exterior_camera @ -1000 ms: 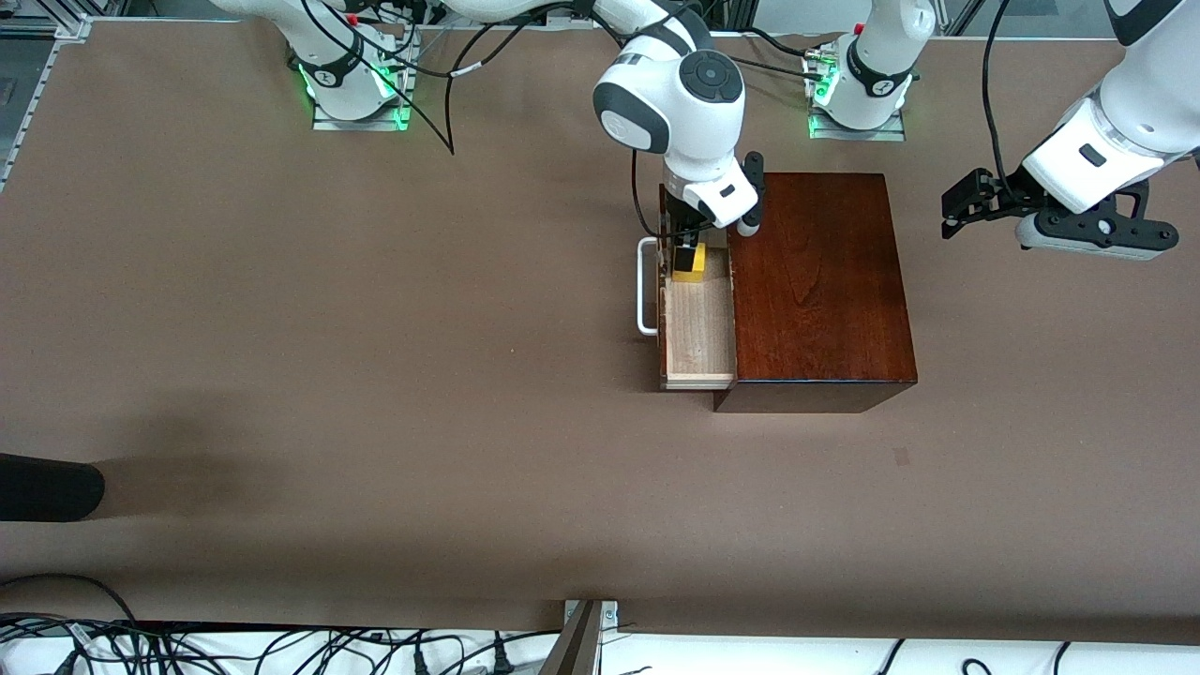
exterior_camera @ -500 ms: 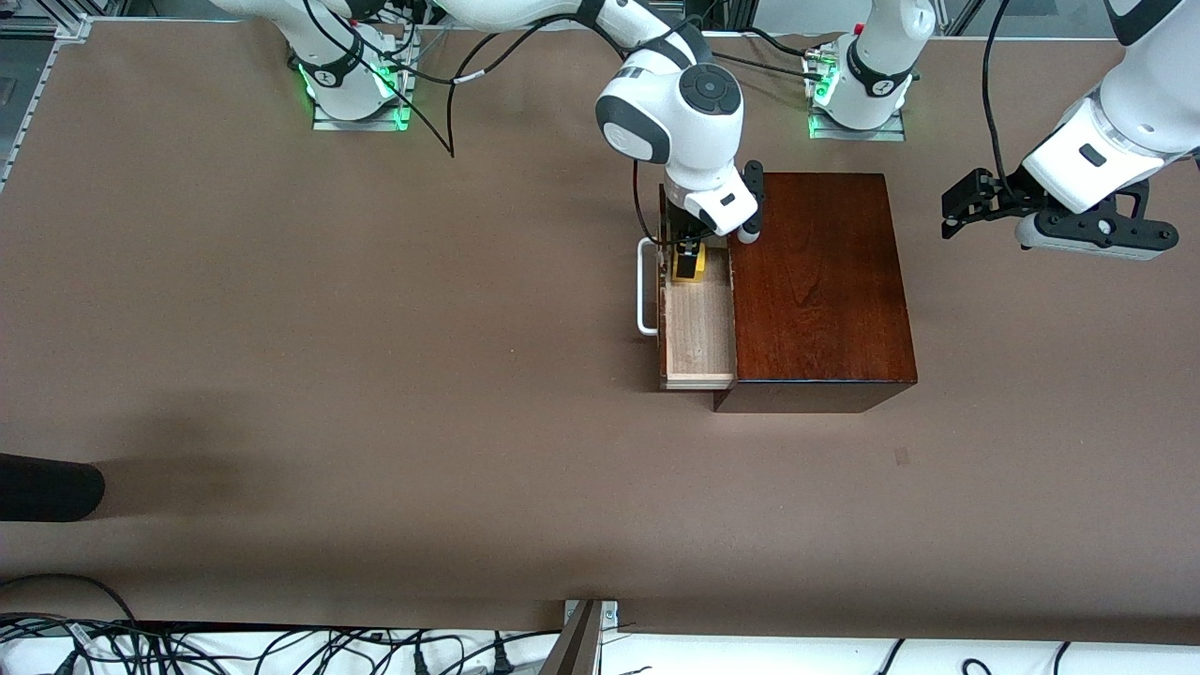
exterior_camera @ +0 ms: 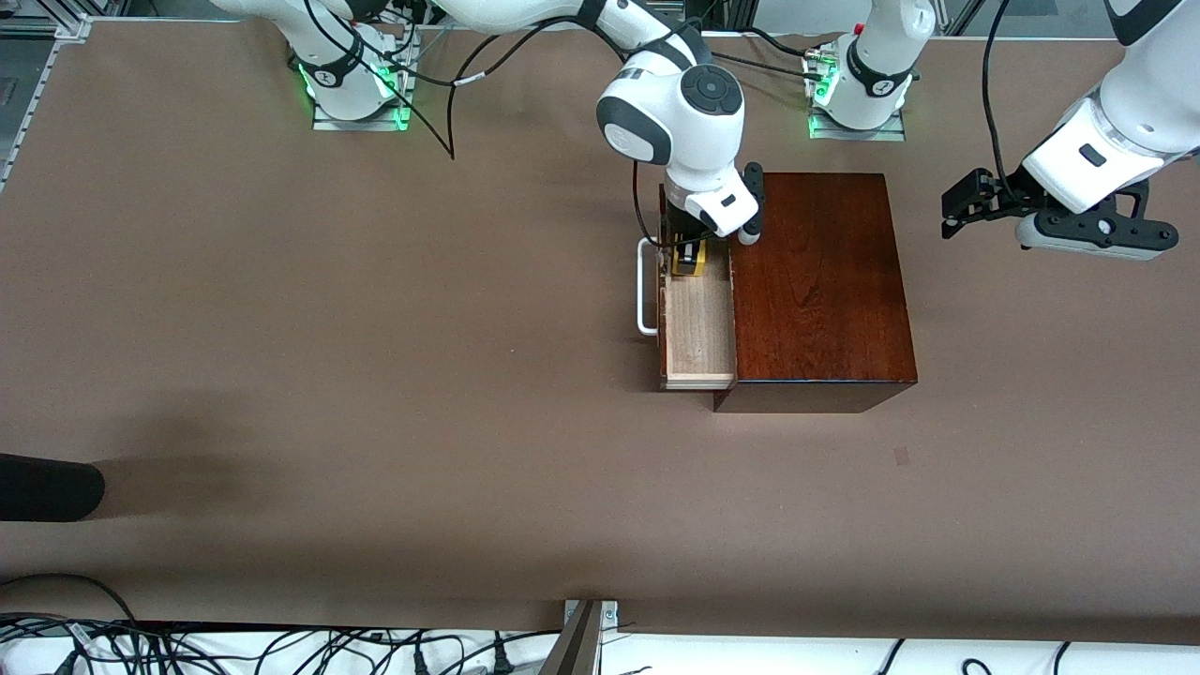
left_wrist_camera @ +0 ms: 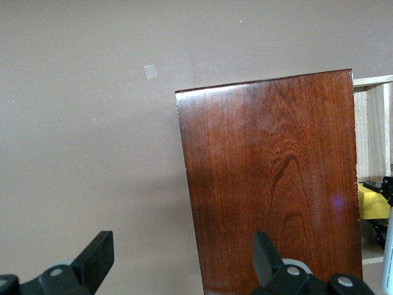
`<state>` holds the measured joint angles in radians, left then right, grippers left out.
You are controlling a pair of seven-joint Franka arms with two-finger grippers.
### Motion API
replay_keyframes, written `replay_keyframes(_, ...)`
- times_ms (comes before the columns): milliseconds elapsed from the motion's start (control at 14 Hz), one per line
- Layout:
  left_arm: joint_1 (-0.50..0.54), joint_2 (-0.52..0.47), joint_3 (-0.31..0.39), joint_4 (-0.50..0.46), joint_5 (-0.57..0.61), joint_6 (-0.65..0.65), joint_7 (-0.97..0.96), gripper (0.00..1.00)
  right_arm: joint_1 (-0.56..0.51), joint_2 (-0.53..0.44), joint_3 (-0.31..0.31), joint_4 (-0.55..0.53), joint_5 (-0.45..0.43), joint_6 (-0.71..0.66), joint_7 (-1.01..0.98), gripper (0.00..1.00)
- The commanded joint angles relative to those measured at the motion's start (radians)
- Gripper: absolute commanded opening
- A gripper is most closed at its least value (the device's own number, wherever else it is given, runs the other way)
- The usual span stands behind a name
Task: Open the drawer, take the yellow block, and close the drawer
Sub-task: 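Lower the right gripper and close it on the yellow cube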
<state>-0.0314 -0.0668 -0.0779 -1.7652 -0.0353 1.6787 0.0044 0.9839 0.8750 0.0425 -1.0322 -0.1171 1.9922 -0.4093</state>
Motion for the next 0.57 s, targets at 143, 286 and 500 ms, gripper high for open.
replay_keyframes(143,-0.005,0.013,-0.002,0.030,0.026,-0.019,-0.003,1.00,-0.001,-0.057,0.005,0.167,0.000,-0.194,0.001,0.00)
replay_keyframes(286,-0.005,0.013,-0.002,0.030,0.026,-0.019,-0.003,1.00,-0.039,-0.121,0.002,0.167,0.011,-0.243,0.032,0.00)
replay_keyframes(500,-0.005,0.013,-0.002,0.030,0.026,-0.019,-0.003,1.00,-0.160,-0.230,0.004,0.164,0.017,-0.335,0.032,0.00)
